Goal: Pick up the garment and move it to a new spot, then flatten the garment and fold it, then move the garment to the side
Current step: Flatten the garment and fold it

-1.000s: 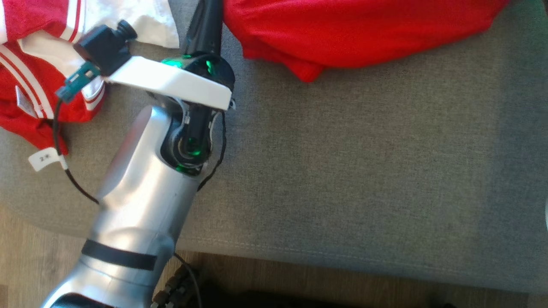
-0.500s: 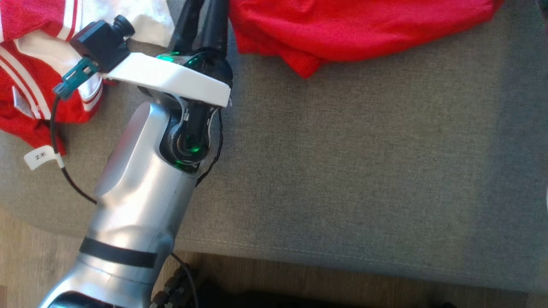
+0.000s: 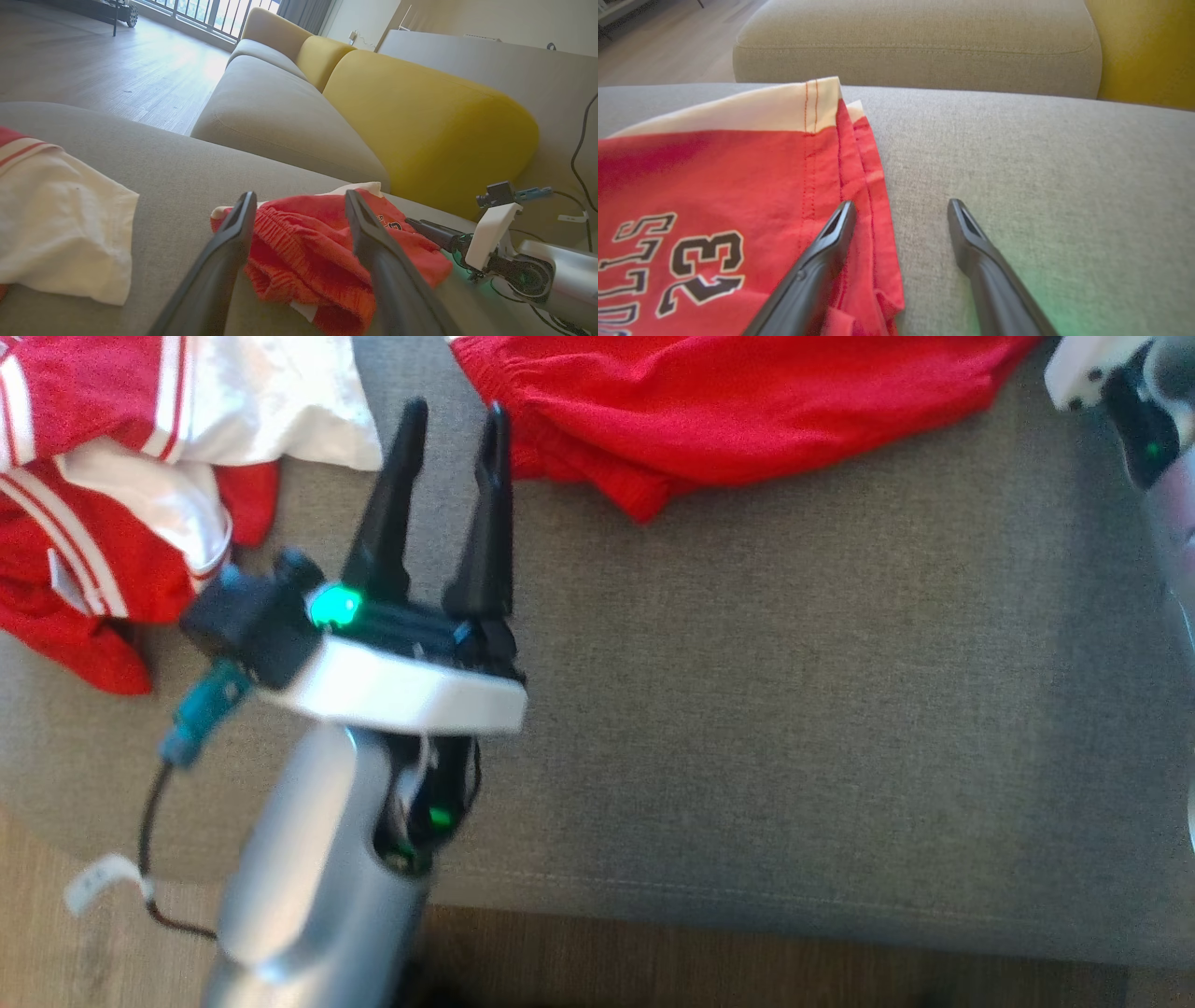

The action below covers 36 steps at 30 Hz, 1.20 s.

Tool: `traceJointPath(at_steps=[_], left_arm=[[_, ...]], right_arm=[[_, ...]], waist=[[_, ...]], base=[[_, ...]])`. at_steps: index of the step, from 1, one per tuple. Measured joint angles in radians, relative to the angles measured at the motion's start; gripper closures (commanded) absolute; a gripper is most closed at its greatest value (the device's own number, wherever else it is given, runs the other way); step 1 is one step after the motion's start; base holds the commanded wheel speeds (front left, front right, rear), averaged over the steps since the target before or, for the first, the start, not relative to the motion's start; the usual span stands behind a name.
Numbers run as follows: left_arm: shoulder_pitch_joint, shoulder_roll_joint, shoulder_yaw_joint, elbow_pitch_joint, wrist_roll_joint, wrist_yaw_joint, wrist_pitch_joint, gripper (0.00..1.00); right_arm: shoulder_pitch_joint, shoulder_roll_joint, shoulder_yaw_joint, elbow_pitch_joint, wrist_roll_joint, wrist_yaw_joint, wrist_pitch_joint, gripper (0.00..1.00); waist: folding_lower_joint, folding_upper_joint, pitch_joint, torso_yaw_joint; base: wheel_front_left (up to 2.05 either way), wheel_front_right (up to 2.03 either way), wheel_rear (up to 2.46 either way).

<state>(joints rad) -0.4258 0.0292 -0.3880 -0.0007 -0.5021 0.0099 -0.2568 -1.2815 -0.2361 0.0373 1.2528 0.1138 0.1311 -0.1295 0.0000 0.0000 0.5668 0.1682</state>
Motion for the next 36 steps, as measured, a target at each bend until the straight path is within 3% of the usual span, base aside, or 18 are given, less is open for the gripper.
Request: traceJointPath(at_steps=[6, 7, 8, 10, 12, 13, 15, 16, 17, 20, 29, 36], left_arm=[[0.12, 0.003, -0.058, -0.077, 0.06, 0.028, 0.0, 0.0], [0.133, 0.004, -0.069, -0.091, 0.071, 0.035, 0.0, 0.0], [0.136, 0.005, -0.074, -0.096, 0.076, 0.036, 0.0, 0.0], [0.136, 0.005, -0.085, -0.105, 0.092, 0.044, 0.0, 0.0], [0.14, 0.005, -0.086, -0.114, 0.104, 0.049, 0.0, 0.0], [0.143, 0.005, -0.086, -0.119, 0.11, 0.053, 0.0, 0.0], [0.157, 0.005, -0.086, -0.121, 0.127, 0.053, 0.0, 0.0], [0.157, 0.005, -0.086, -0.121, 0.127, 0.053, 0.0, 0.0], [0.164, 0.005, -0.086, -0.121, 0.132, 0.053, 0.0, 0.0], [0.177, 0.006, -0.085, -0.12, 0.138, 0.053, 0.0, 0.0], [0.179, 0.006, -0.059, -0.118, 0.15, 0.061, 0.0, 0.0], [0.229, 0.01, -0.012, -0.118, 0.169, 0.06, 0.0, 0.0]], right_arm=[[0.022, -0.029, 0.027, 0.012, 0.025, 0.0, 0.061, 0.0], [0.025, -0.035, 0.033, 0.016, 0.032, 0.0, 0.075, 0.57], [0.027, -0.035, 0.033, 0.019, 0.04, 0.0, 0.078, 0.64], [0.039, -0.035, 0.033, 0.021, 0.051, 0.0, 0.077, 0.53], [0.046, -0.03, 0.034, 0.025, 0.064, 0.0, 0.077, 0.48], [0.046, -0.03, 0.035, 0.027, 0.069, 0.0, 0.077, 0.37], [0.048, -0.026, 0.039, 0.031, 0.08, 0.0, 0.08, 0.0], [0.048, -0.026, 0.039, 0.031, 0.08, 0.0, 0.08, 0.0], [0.052, -0.024, 0.046, 0.03, 0.083, 0.0, 0.087, 0.17], [0.064, -0.021, 0.061, 0.029, 0.084, 0.0, 0.1, 1.0], [0.092, -0.024, 0.066, 0.035, 0.116, 0.0, 0.093, 1.0], [0.115, -0.059, 0.048, 0.046, 0.122, 0.0, 0.049, 1.0]], waist=[[0.0, 0.0, -0.027, 0.024], [0.0, 0.0, -0.035, 0.032], [0.0, 0.0, -0.04, 0.036], [0.0, 0.0, -0.048, 0.041], [0.0, 0.0, -0.056, 0.042], [0.0, 0.0, -0.059, 0.041], [0.0, 0.0, -0.064, 0.039], [0.0, 0.0, -0.064, 0.039], [0.0, 0.0, -0.066, 0.038], [0.0, 0.0, -0.074, 0.037], [0.0, 0.0, -0.101, 0.02], [0.0, 0.0, -0.137, -0.045]], base=[[0.0, 0.0, 0.0], [0.0, 0.0, 0.0], [0.0, 0.0, 0.0], [0.0, 0.0, 0.0], [0.0, 0.0, 0.0], [0.0, 0.0, 0.0], [0.0, 0.0, 0.0], [0.0, 0.0, 0.0], [0.0, 0.0, 0.0], [0.0, 0.0, 0.0], [0.0, 0.0, 0.0], [0.0, 0.0, 0.0]])
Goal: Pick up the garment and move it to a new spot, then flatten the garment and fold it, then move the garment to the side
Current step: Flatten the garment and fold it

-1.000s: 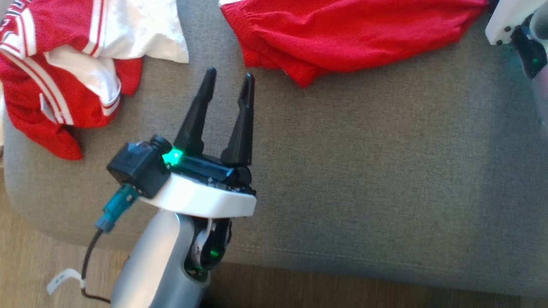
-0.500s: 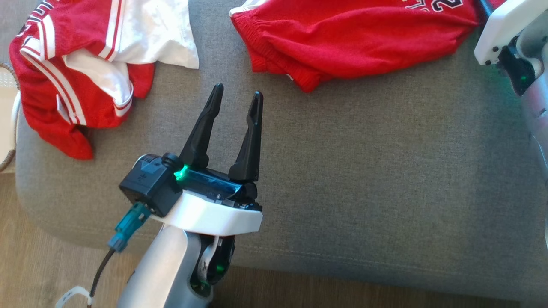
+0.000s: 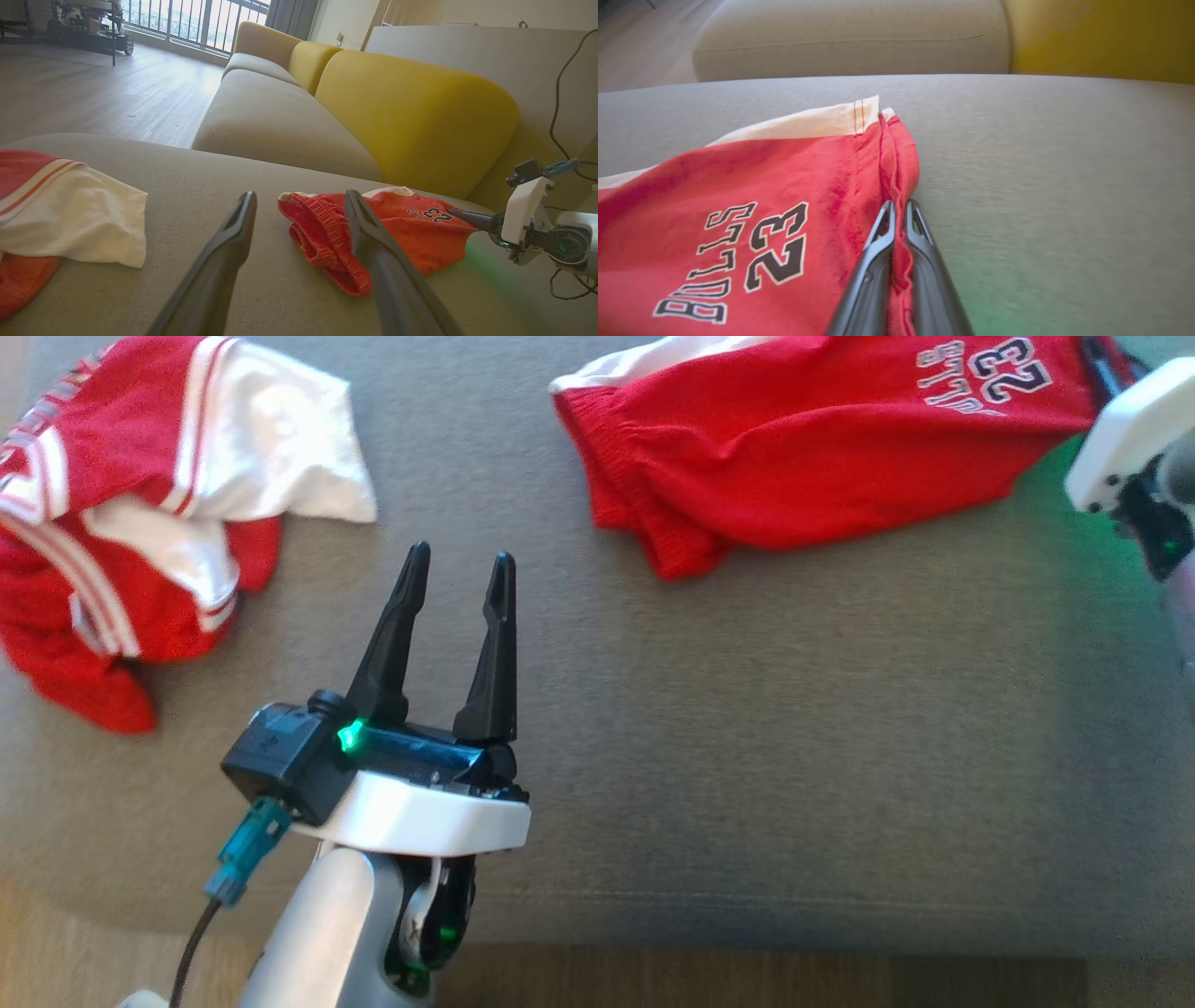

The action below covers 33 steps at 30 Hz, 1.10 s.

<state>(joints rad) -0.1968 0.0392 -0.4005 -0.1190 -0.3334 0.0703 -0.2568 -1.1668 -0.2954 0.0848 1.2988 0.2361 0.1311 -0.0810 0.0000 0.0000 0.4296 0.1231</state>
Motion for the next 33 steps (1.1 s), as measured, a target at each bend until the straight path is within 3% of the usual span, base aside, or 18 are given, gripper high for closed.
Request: traceJointPath(at_steps=[8, 15, 24, 33], left_arm=[[0.012, 0.001, 0.024, -0.001, 0.016, -0.018, 0.0, 0.0], [0.012, 0.002, 0.024, 0.01, 0.023, -0.034, 0.0, 0.0], [0.011, 0.002, 0.013, 0.037, 0.023, -0.036, 0.0, 0.0], [0.018, 0.002, -0.002, 0.055, 0.014, -0.036, 0.0, 0.0]], right_arm=[[0.0, -0.075, -0.016, 0.003, -0.026, 0.0, -0.026, 1.0], [0.002, -0.067, -0.031, 0.003, -0.043, 0.0, -0.08, 1.0], [0.009, -0.003, -0.027, -0.014, -0.095, 0.0, -0.123, 1.0], [0.008, 0.124, 0.058, -0.055, -0.14, 0.0, -0.13, 1.0]], waist=[[0.0, 0.0, -0.026, -0.091], [0.0, 0.0, -0.044, -0.136], [0.0, 0.0, -0.055, -0.115], [0.0, 0.0, -0.096, -0.074]], base=[[0.0, 0.0, 0.0], [0.0, 0.0, 0.0], [0.0, 0.0, 0.0], [0.0, 0.0, 0.0]])
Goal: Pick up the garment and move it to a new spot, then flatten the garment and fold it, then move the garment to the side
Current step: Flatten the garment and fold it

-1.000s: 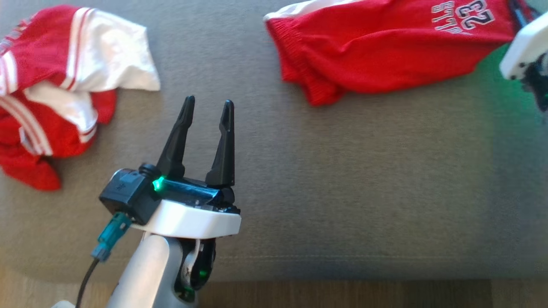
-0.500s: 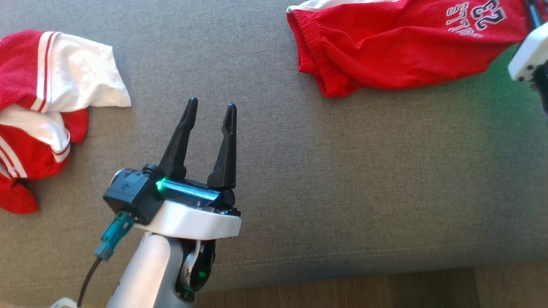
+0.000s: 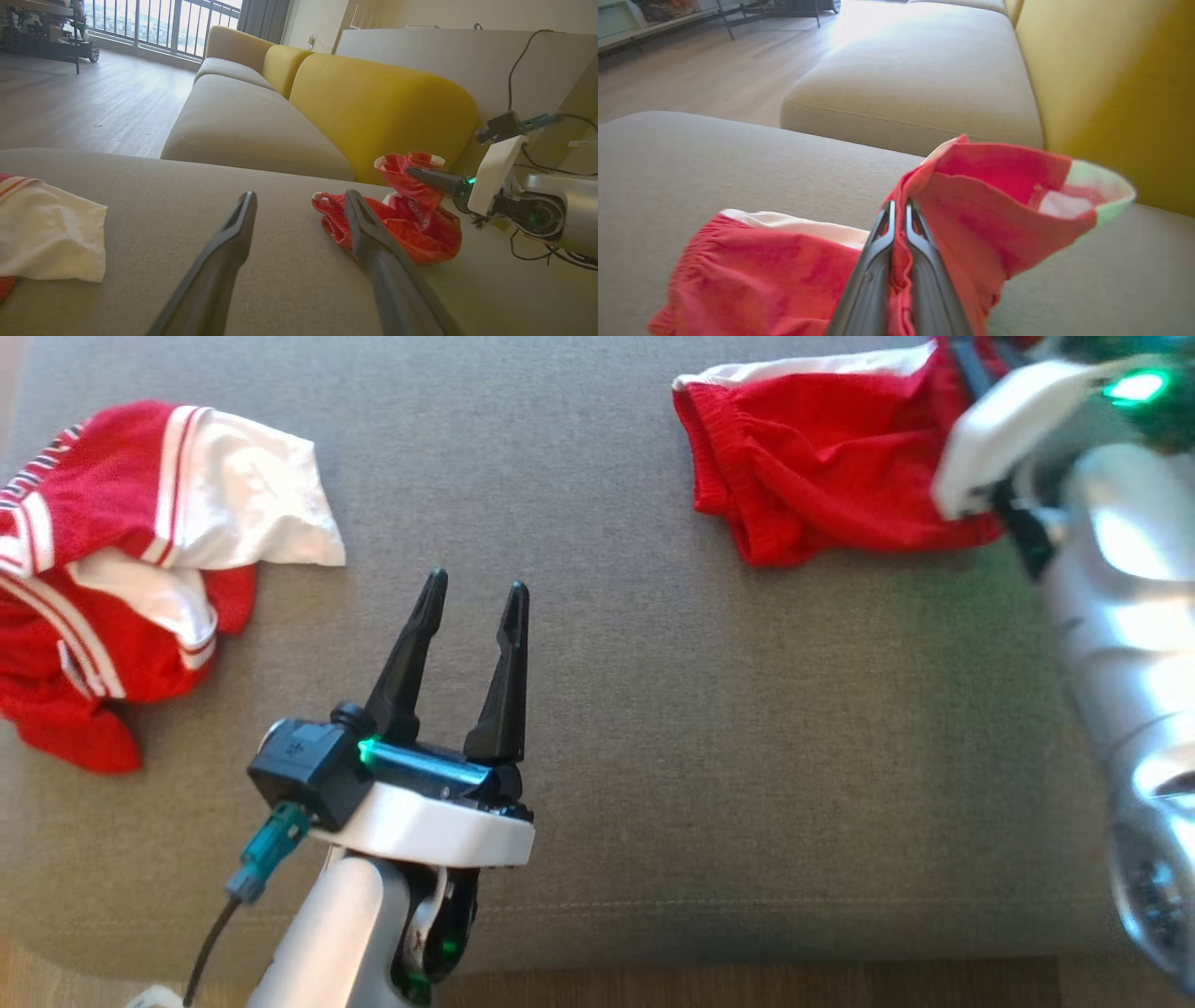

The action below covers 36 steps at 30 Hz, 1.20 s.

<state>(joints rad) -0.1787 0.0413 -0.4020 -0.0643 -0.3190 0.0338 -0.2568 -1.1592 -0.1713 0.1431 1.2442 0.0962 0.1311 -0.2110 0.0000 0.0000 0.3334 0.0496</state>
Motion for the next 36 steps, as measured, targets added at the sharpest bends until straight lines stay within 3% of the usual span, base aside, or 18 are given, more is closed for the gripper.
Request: traceJointPath(at_steps=[6, 19, 20, 21, 22, 23, 32, 36], left_arm=[[0.028, 0.0, -0.002, 0.007, -0.001, 0.0, 0.0, 0.0], [0.047, 0.001, -0.004, 0.004, -0.005, 0.001, 0.0, 0.0], [0.051, 0.001, -0.004, 0.004, -0.005, 0.002, 0.0, 0.0], [0.054, 0.001, -0.004, 0.004, -0.005, 0.002, 0.0, 0.0], [0.055, 0.001, -0.004, 0.004, -0.005, 0.003, 0.0, 0.0], [0.054, 0.001, -0.004, 0.004, -0.005, 0.003, 0.0, 0.0], [0.055, 0.001, 0.009, 0.0, 0.004, 0.013, 0.0, 0.0], [0.075, 0.001, 0.041, -0.012, 0.037, 0.049, 0.0, 0.0]], right_arm=[[0.003, 0.073, 0.113, -0.046, 0.006, 0.0, 0.017, 1.0], [0.215, 0.088, 0.333, -0.255, 0.125, 0.0, 0.079, 1.0], [0.232, 0.089, 0.343, -0.274, 0.129, 0.0, 0.086, 0.94], [0.248, 0.088, 0.351, -0.29, 0.132, 0.0, 0.093, 0.73], [0.264, 0.088, 0.355, -0.306, 0.134, 0.0, 0.094, 0.32], [0.281, 0.088, 0.354, -0.324, 0.134, 0.0, 0.092, 0.0], [0.432, 0.093, 0.259, -0.515, 0.178, 0.0, -0.011, 0.0], [0.514, 0.095, 0.155, -0.603, 0.158, 0.0, -0.033, 0.0]], waist=[[0.0, 0.0, -0.02, 0.026], [0.0, 0.0, -0.03, 0.044], [0.0, 0.0, -0.031, 0.042], [0.0, 0.0, -0.031, 0.039], [0.0, 0.0, -0.033, 0.037], [0.0, 0.0, -0.034, 0.035], [0.0, 0.0, -0.064, 0.013], [0.0, 0.0, -0.091, -0.003]], base=[[0.0, 0.0, 0.0], [0.0, 0.0, 0.0], [0.0, 0.0, 0.0], [0.0, 0.0, 0.0], [0.0, 0.0, 0.0], [0.0, 0.0, 0.0], [0.0, 0.0, 0.0], [0.0, 0.0, 0.0]])
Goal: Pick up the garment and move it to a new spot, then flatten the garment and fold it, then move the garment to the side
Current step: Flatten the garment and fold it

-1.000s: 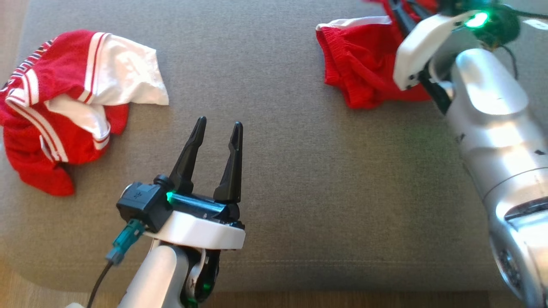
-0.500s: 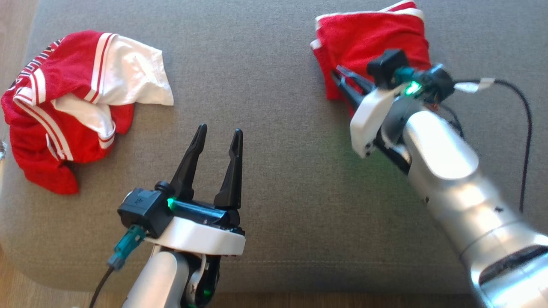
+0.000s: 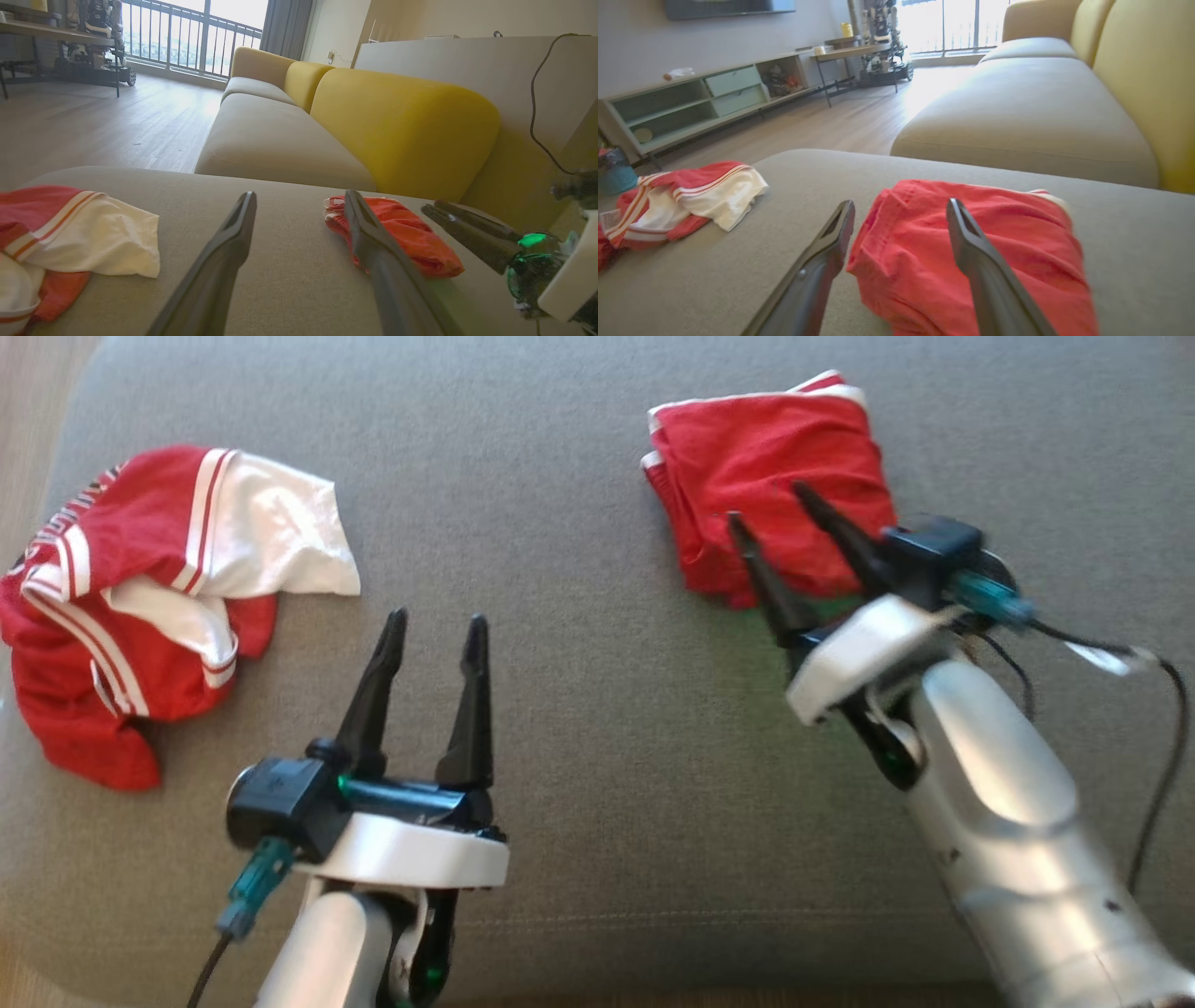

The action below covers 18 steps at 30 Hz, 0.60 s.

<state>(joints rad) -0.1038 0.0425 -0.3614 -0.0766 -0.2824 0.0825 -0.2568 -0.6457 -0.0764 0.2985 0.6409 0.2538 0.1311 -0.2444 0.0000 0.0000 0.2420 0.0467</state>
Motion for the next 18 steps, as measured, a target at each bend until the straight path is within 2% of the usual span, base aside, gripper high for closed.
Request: traceJointPath(at_steps=[5, 9, 12, 18], left_arm=[[0.044, 0.0, 0.032, -0.01, 0.034, 0.038, 0.0, 0.0], [0.067, 0.001, 0.063, -0.028, 0.074, 0.052, 0.0, 0.0], [0.097, 0.0, 0.084, -0.051, 0.095, 0.063, 0.0, 0.0], [0.185, 0.001, 0.113, -0.053, 0.071, 0.076, 0.0, 0.0]], right_arm=[[0.131, -0.001, -0.171, -0.142, -0.073, 0.0, -0.007, 0.0], [0.266, 0.004, -0.294, -0.275, -0.106, 0.0, -0.008, 0.0], [0.374, 0.011, -0.346, -0.357, -0.12, 0.0, -0.008, 0.0], [0.513, 0.018, -0.361, -0.427, -0.123, 0.0, -0.008, 0.0]], waist=[[0.0, 0.0, -0.038, -0.021], [0.0, 0.0, -0.066, -0.035], [0.0, 0.0, -0.089, -0.042], [0.0, 0.0, -0.131, -0.057]], base=[[0.0, 0.0, 0.0], [0.0, 0.0, 0.0], [0.0, 0.0, 0.0], [0.0, 0.0, 0.0]])
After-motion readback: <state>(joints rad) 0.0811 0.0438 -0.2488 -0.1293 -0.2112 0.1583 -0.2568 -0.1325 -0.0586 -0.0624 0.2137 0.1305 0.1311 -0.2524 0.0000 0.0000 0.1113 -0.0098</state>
